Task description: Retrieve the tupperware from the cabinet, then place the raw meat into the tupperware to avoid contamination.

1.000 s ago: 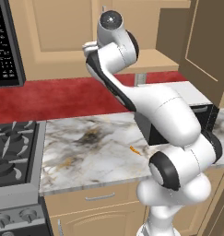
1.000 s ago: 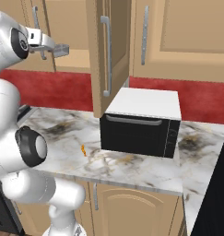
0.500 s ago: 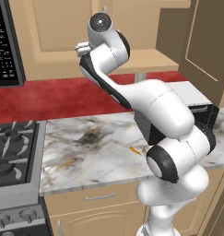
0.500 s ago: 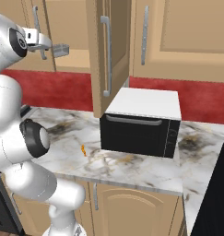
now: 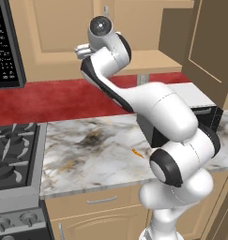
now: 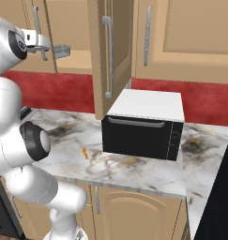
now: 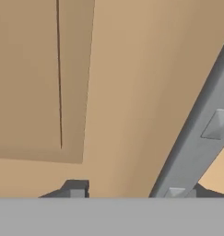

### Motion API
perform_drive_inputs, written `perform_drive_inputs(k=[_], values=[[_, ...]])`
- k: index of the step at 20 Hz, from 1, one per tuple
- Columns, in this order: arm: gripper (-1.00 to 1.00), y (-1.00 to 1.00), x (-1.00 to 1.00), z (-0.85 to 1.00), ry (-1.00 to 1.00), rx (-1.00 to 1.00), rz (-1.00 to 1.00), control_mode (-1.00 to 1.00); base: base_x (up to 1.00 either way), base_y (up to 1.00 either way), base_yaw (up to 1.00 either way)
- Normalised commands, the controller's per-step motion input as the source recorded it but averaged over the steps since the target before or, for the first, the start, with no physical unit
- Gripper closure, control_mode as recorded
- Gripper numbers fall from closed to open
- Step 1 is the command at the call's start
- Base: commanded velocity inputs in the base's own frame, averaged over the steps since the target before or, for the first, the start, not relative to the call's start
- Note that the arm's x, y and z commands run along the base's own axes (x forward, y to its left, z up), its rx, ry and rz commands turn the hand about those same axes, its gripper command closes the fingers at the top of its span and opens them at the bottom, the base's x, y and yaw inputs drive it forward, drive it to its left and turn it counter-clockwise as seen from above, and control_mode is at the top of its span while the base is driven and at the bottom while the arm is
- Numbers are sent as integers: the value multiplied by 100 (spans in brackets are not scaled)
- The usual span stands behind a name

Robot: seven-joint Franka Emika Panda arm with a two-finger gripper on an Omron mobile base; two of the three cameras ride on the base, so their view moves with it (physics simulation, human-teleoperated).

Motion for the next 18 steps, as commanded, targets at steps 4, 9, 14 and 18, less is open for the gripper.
perform_drive_inputs(k=[4,9,14,18], values=[[100,14,23,-10,-3,0,-2,-100,0,0,0],[100,-8,7,-11,3,3,-4,-100,0,0,0],[100,-19,12,0,1,13,0,-100,0,0,0],[100,-21,3,0,-1,16,0,-100,0,0,0]])
